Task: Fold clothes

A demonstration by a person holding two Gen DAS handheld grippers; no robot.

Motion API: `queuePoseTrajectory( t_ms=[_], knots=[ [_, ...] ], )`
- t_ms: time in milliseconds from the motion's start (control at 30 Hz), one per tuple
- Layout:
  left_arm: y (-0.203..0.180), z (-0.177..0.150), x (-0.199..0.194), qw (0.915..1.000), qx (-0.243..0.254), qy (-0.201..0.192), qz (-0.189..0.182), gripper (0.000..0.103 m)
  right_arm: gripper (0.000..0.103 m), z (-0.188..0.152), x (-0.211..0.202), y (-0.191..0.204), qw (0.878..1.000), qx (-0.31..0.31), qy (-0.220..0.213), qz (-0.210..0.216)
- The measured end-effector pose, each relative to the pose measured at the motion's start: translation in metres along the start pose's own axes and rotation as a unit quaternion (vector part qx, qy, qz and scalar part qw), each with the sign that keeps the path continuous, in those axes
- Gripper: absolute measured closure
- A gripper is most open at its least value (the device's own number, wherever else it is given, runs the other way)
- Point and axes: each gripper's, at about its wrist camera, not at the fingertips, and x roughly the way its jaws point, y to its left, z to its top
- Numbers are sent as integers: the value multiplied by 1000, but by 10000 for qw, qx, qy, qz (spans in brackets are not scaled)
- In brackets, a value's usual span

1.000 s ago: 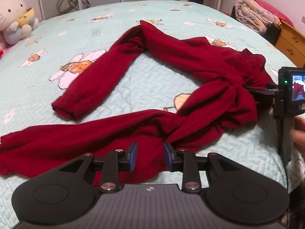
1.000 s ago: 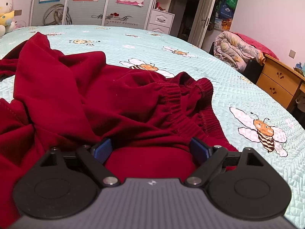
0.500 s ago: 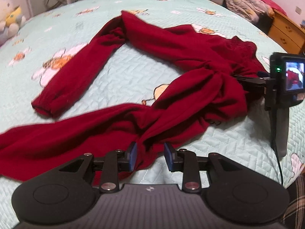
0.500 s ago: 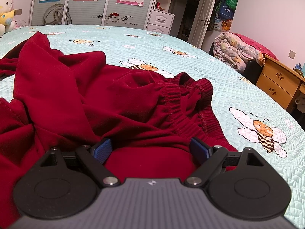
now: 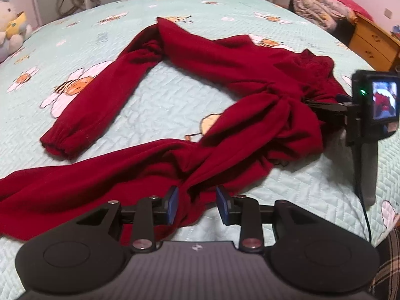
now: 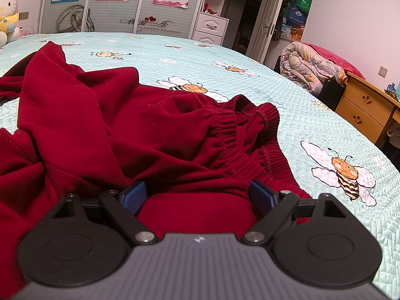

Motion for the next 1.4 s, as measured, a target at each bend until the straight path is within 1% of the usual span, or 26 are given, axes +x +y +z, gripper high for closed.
queuePoseTrajectory(
  t_ms=[67, 100, 133, 167, 200, 233, 333, 400, 600, 733, 800, 900, 967, 1000, 1067, 1100, 1200, 1300, 1333, 1400],
  knots=[
    [-3, -3, 6, 9999, 110, 66, -35, 66, 15, 0, 0, 0, 10000, -2, 1, -1],
    [-2, -5, 12, 9998, 126, 141, 7, 66, 15, 0, 0, 0, 10000, -3, 1, -2],
    [-1, -7, 17, 9997, 137, 217, 53, 69, 15, 0, 0, 0, 10000, -9, -1, -8],
    [0, -9, 22, 9994, 148, 292, 100, 73, 15, 0, 0, 1, 10000, -17, -3, -15],
    [4, -9, 22, 9995, 61, 281, 96, 83, 15, 0, 0, 1, 10000, -25, -6, -22],
    [9, -9, 21, 9996, -36, 261, 87, 83, 15, 0, 0, 1, 10000, -34, -9, -29],
    [18, -9, 18, 9995, -176, 247, 15, 83, 15, 0, -1, 2, 10000, -58, -16, -51],
    [18, -10, 18, 9995, -157, 256, 39, 81, 15, 0, -1, 3, 9999, -74, -21, -66],
    [11, -11, 21, 9996, -3, 264, 135, 80, 15, 0, -2, 5, 9999, -124, -37, -110],
    [15, -11, 20, 9995, -155, 274, 80, 80, 15, 1, -3, -6, 9999, 107, -13, 134],
    [15, -10, 17, 9995, -156, 257, 82, 80, 15, 2, -4, -11, 9994, 230, 0, 265],
    [14, -7, 3, 9999, -39, 9, 160, 80, 15, 2, -5, -20, 9981, 415, 19, 461],
    [15, -6, -10, 9996, 32, -267, 125, 80, 15, -1, -13, -45, 9902, 983, -153, 975],
    [15, -6, -16, 9991, 67, -407, 105, 80, 15, -6, -21, -61, 9855, 1249, -256, 1121],
    [13, -4, -24, 9981, 125, -593, -59, 78, 15, -15, -37, -95, 9742, 1756, -456, 1341],
    [12, -4, -27, 9975, 155, -668, -147, 78, 15, -20, -42, -109, 9702, 1944, -488, 1364],
    [-2, -3, -24, 9968, 317, -665, -318, 74, 15, -35, -54, -149, 9586, 2448, -522, 1354],
    [-15, -4, -16, 9964, 509, -559, -373, 74, 15, -46, -47, -171, 9534, 2796, -312, 1086],
    [-19, -6, -13, 9963, 574, -530, -362, 74, 15, -49, -42, -175, 9499, 2900, -224, 1144],
    [-23, -9, -8, 9962, 655, -456, -345, 74, 15, -52, -28, -179, 9311, 3321, 94, 1502]
  ],
)
